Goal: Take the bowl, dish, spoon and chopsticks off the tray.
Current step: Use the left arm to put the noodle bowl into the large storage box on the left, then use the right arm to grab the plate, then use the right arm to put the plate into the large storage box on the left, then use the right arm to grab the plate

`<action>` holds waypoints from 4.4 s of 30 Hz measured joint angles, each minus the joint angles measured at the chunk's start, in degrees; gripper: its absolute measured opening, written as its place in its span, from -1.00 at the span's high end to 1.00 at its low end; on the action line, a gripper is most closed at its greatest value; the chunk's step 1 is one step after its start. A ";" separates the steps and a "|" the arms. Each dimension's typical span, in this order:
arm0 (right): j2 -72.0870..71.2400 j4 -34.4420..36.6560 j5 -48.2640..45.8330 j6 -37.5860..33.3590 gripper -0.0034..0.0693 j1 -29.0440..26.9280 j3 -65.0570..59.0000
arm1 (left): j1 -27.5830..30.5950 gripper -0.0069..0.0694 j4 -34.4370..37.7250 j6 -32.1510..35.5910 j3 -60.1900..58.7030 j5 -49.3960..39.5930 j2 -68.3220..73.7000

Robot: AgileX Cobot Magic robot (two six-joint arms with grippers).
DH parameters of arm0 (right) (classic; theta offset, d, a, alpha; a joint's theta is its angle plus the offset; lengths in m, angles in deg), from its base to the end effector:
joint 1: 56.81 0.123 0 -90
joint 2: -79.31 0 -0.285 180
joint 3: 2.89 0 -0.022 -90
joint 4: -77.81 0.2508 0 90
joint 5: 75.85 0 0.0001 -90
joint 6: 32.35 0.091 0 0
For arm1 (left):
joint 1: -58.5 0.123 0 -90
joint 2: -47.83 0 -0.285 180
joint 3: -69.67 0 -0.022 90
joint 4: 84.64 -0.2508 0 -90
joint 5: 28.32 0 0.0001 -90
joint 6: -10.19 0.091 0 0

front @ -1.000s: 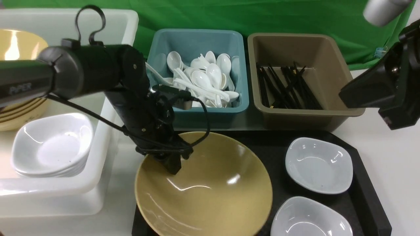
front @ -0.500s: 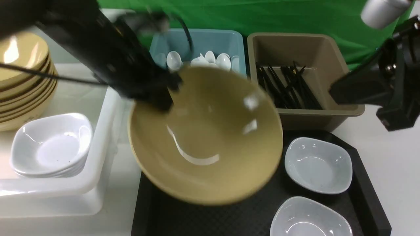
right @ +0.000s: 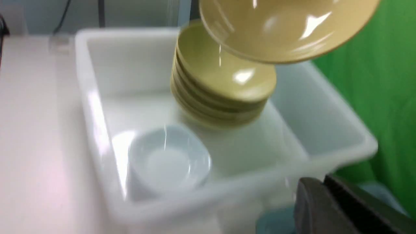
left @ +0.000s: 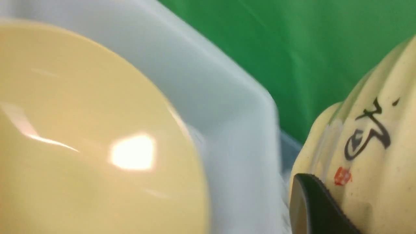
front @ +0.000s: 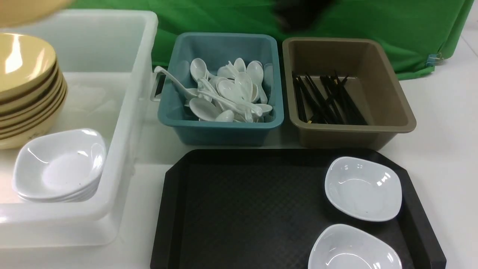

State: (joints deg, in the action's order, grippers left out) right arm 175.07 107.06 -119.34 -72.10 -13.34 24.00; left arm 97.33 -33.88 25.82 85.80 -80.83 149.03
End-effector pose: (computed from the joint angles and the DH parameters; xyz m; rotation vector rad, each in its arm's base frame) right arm 0.2227 0.2533 0.4902 -1.1752 1.5226 0.6294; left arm 0.3174 0.1836 0.4053 -0.7007 1.9550 -0.5279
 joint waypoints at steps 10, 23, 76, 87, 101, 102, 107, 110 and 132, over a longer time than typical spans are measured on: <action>13.55 0.18 0.96 2.17 0.77 4.53 12.47 | 3.62 0.78 -7.98 -1.63 0.00 5.67 10.22; 14.72 -3.19 0.93 6.81 0.76 4.46 13.18 | 3.55 -0.08 -9.36 -6.32 0.00 2.26 11.79; 10.15 -26.05 2.13 45.38 -0.44 3.90 -50.72 | -65.03 0.83 -23.05 22.16 -33.77 -7.50 -22.35; 4.82 -26.16 -3.96 44.80 0.58 3.90 -46.40 | -64.19 0.83 -17.77 27.45 -33.60 -3.10 -22.71; 11.08 -12.16 -12.14 27.48 0.82 3.90 4.03 | -32.49 0.83 -31.74 -0.78 -21.09 -5.05 -33.07; 14.26 -8.32 -12.14 24.39 0.82 4.12 9.25 | -29.61 0.83 -31.79 -1.67 -21.09 -5.88 -33.75; 27.83 -0.59 -12.13 18.60 0.82 7.14 26.41 | -21.67 0.83 -31.85 -4.18 -21.09 -8.09 -34.35; 36.15 0.02 -12.29 16.77 0.82 9.39 34.78 | -18.77 0.83 -31.97 -5.26 -21.09 -9.96 -34.35; 48.81 -6.36 -19.56 16.71 -0.29 13.54 46.50 | -17.64 0.83 -32.89 -5.23 -21.09 -11.29 -34.35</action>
State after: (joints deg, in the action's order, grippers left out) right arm 223.88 100.70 -138.89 -55.39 0.20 70.50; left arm 79.68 -66.77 20.60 64.71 -92.12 114.68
